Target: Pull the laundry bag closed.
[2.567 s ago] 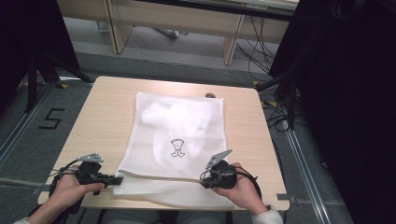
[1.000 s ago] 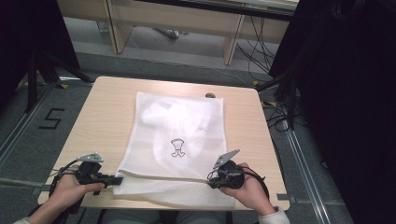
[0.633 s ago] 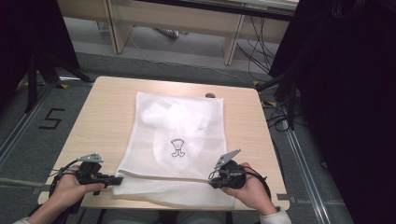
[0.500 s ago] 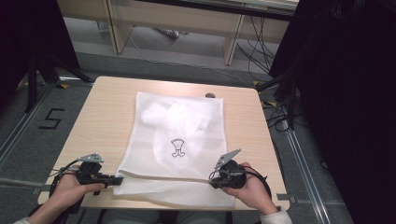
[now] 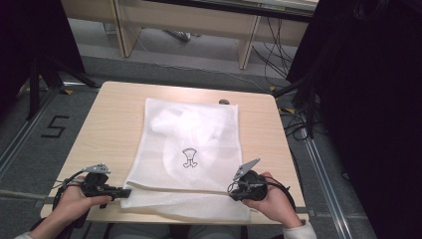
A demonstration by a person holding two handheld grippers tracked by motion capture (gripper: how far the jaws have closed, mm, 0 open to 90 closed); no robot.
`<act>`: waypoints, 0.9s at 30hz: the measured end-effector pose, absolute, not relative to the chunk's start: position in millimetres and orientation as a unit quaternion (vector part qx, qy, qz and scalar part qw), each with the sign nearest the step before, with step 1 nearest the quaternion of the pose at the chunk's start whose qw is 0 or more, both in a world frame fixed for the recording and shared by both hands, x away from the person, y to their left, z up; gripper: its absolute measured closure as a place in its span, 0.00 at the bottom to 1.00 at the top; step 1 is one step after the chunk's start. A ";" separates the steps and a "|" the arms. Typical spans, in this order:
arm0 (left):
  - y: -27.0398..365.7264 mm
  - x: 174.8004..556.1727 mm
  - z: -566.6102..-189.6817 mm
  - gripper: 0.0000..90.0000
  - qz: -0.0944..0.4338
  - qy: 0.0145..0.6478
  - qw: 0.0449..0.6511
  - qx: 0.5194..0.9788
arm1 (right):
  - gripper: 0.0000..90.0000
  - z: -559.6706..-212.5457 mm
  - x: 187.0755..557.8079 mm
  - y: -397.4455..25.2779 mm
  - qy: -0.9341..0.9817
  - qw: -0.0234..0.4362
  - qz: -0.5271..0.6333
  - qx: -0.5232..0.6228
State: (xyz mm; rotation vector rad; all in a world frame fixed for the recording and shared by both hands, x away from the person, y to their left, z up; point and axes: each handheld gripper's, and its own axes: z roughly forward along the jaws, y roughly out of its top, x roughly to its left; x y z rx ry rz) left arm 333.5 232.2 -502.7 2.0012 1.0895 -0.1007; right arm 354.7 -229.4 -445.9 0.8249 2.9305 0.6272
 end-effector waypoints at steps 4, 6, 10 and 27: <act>231.9 333.4 -502.9 0.96 -0.041 0.434 0.417 0.797 | 0.91 -446.3 354.6 -230.7 0.945 0.017 0.192 0.264; 232.1 333.1 -502.9 0.96 -0.034 0.438 0.412 0.798 | 0.91 -446.4 354.7 -232.7 0.945 0.015 0.191 0.266; 232.8 332.9 -503.2 0.96 -0.031 0.443 0.413 0.795 | 0.91 -448.1 356.0 -244.6 0.943 0.029 0.172 0.282; 233.7 333.7 -504.7 0.95 -0.039 0.442 0.406 0.799 | 0.91 -462.0 359.5 -258.2 0.941 0.014 0.155 0.302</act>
